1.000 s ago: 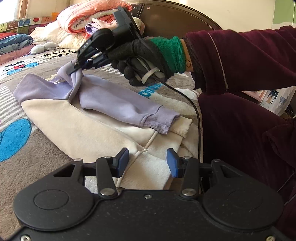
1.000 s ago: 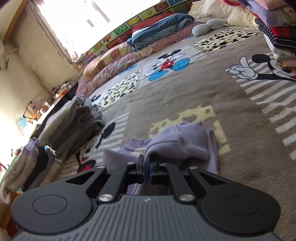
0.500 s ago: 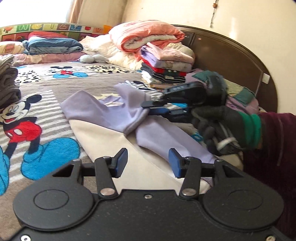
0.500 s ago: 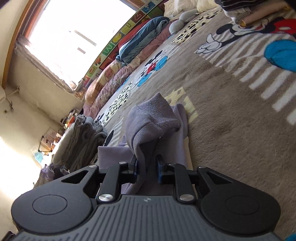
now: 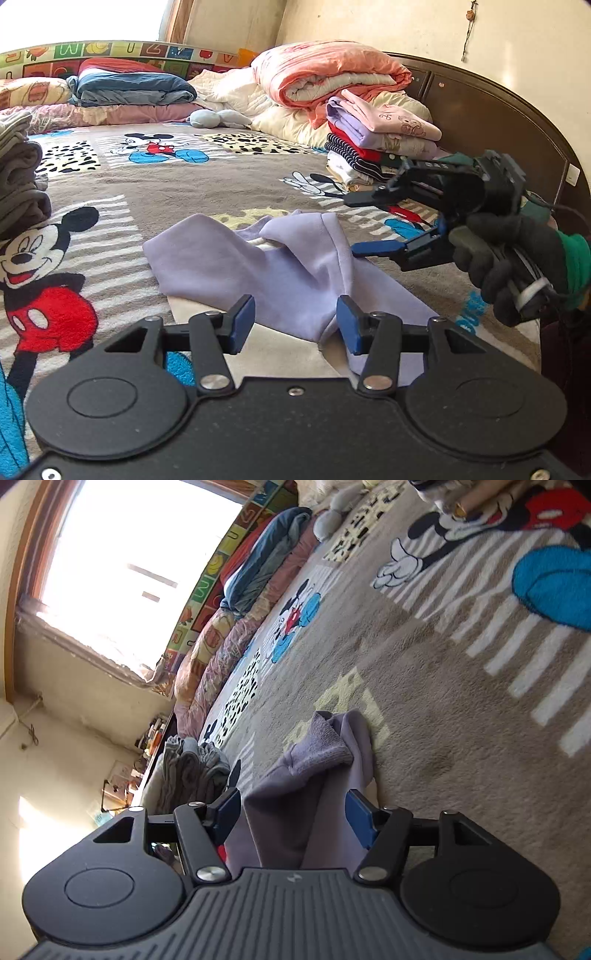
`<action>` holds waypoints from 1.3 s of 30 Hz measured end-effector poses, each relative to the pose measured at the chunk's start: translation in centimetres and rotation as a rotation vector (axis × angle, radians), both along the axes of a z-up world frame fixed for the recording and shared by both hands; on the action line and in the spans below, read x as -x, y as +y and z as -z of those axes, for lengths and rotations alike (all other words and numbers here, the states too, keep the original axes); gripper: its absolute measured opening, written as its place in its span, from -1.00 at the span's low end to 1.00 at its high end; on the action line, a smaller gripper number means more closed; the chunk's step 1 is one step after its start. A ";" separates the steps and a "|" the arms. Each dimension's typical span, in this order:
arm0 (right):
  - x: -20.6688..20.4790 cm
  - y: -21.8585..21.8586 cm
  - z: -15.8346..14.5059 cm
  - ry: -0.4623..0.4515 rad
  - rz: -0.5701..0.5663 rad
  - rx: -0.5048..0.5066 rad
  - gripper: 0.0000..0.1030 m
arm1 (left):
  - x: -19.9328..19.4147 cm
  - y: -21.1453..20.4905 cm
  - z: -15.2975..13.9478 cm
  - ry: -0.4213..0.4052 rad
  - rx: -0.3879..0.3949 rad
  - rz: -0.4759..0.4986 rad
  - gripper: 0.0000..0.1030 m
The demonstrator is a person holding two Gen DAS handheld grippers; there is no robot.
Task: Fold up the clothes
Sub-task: 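Regrasp the lavender cuff with the right gripper and adjust the sleeve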
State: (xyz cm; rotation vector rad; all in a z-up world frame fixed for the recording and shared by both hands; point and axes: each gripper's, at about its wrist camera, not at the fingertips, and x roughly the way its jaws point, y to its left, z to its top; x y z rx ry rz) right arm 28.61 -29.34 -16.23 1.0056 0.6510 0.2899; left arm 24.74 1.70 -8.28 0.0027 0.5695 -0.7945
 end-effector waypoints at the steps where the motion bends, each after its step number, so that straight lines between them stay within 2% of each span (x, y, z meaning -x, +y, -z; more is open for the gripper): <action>1: -0.7 0.1 0.2 0.022 0.008 -0.020 0.25 | 0.1 0.0 0.1 -0.003 -0.003 0.006 -0.08; 4: -2.8 0.3 0.7 0.086 0.031 -0.081 0.24 | 0.2 0.0 0.1 -0.002 0.003 0.009 -0.08; 6: -4.1 0.6 1.0 0.127 0.049 -0.119 0.16 | 0.1 0.0 0.2 0.002 0.010 0.001 -0.08; 9: -3.9 1.2 0.8 0.094 0.073 -0.103 -0.24 | 0.1 -0.1 0.5 0.009 0.013 0.002 -0.08; 10: -3.8 1.4 0.6 0.077 0.077 -0.094 -0.52 | 0.2 -0.2 0.5 0.006 0.007 0.003 -0.08; 13: -3.3 1.9 0.1 0.026 0.091 -0.066 -0.72 | 0.3 -0.1 0.3 -0.001 0.012 0.005 -0.08; 16: -2.7 2.4 -0.6 -0.028 0.105 -0.037 -0.74 | 0.3 0.2 0.2 0.000 0.026 -0.004 -0.02; 19: 0.2 1.7 -2.0 -0.106 0.135 -0.027 -0.74 | 0.2 0.1 0.3 0.002 0.023 -0.009 -0.02; 23: 4.5 -0.2 -2.1 -0.172 0.198 -0.061 -0.74 | 0.2 0.1 0.5 0.004 0.014 -0.012 -0.02; 25: 6.1 -0.8 -1.5 -0.171 0.220 -0.080 -0.74 | 0.1 0.1 0.6 0.006 0.013 -0.015 -0.02; 31: 7.4 -1.8 2.6 -0.081 0.266 -0.079 -0.74 | -0.2 0.0 0.8 0.012 0.003 -0.030 -0.02; 36: 8.7 -2.0 3.6 -0.121 0.278 -0.071 -0.74 | -1.3 1.0 0.0 0.002 0.031 -0.118 -0.02; 39: 9.2 -2.0 4.4 -0.119 0.279 -0.081 -0.74 | -2.0 0.7 -0.3 -0.006 0.015 -0.124 -0.02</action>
